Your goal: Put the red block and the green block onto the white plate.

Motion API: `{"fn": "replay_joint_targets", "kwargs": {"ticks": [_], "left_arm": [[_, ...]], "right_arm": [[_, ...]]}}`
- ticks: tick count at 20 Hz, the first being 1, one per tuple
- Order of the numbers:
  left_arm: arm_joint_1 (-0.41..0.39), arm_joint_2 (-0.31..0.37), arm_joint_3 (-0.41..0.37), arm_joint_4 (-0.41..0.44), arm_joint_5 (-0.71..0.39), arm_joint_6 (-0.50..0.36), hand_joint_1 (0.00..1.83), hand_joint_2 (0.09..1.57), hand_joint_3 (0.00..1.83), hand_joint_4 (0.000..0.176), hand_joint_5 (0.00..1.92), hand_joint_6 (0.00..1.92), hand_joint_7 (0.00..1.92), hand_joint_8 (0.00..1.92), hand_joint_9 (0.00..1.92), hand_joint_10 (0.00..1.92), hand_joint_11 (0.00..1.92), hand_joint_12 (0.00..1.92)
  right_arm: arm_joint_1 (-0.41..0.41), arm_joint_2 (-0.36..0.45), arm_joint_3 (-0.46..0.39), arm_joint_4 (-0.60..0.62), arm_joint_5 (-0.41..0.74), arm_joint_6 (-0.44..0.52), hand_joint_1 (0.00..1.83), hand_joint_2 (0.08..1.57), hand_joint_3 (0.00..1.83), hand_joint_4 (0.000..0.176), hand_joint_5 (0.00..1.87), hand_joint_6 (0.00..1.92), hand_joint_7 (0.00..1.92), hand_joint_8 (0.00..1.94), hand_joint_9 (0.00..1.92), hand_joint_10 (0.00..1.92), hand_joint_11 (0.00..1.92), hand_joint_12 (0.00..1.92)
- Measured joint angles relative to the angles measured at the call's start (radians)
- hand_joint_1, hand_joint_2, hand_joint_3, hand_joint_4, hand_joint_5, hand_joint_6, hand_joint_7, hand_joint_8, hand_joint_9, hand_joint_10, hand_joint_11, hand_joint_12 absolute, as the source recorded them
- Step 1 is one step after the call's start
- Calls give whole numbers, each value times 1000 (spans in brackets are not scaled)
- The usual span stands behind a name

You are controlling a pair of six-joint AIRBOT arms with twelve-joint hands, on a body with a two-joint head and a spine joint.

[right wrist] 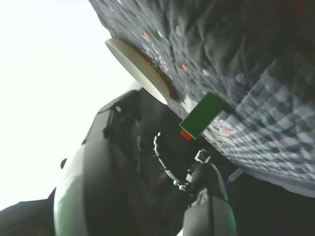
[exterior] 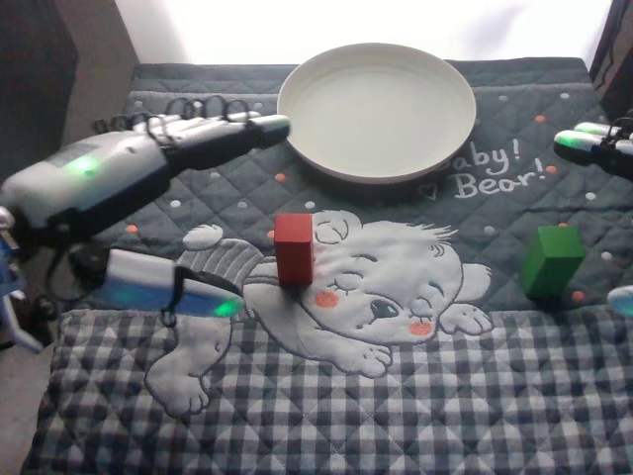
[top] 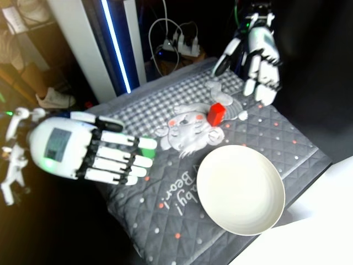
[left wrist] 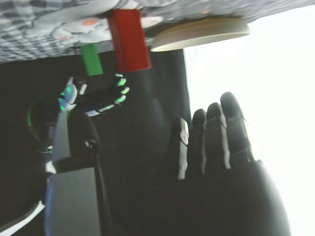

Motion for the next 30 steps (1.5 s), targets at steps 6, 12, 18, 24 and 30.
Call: {"fn": "replay_joint_targets", "kwargs": {"ticks": [6, 12, 18, 24, 30], "left_arm": [[-63, -127, 84, 51, 111, -4, 1019, 821, 0, 0, 365, 2, 369, 8, 342, 15, 16, 858], [-70, -162, 120, 27, 112, -10, 1037, 853, 0, 0, 487, 0, 508, 0, 511, 0, 209, 760], [-78, -193, 150, 19, 100, -13, 1183, 852, 0, 0, 530, 2, 554, 9, 526, 19, 195, 876], [-84, -216, 171, 4, 97, -16, 1110, 922, 5, 0, 363, 0, 380, 0, 379, 0, 7, 937], [-85, -231, 189, -13, 85, -19, 1283, 868, 0, 0, 523, 9, 514, 6, 524, 8, 212, 718]], "right_arm": [[0, -25, 18, 1, 29, 0, 801, 940, 0, 161, 37, 2, 53, 2, 38, 1, 0, 247], [0, -108, 66, 0, 29, 47, 917, 919, 0, 114, 147, 1, 159, 0, 153, 3, 0, 550], [0, -121, 86, 5, 29, 49, 967, 884, 0, 117, 282, 8, 244, 6, 230, 7, 0, 758], [1, -150, 97, 15, 21, 50, 1069, 909, 0, 34, 596, 2, 670, 11, 727, 42, 514, 883], [4, -174, 117, 48, 27, 51, 1085, 923, 13, 0, 704, 14, 741, 1, 772, 2, 494, 877]]}}
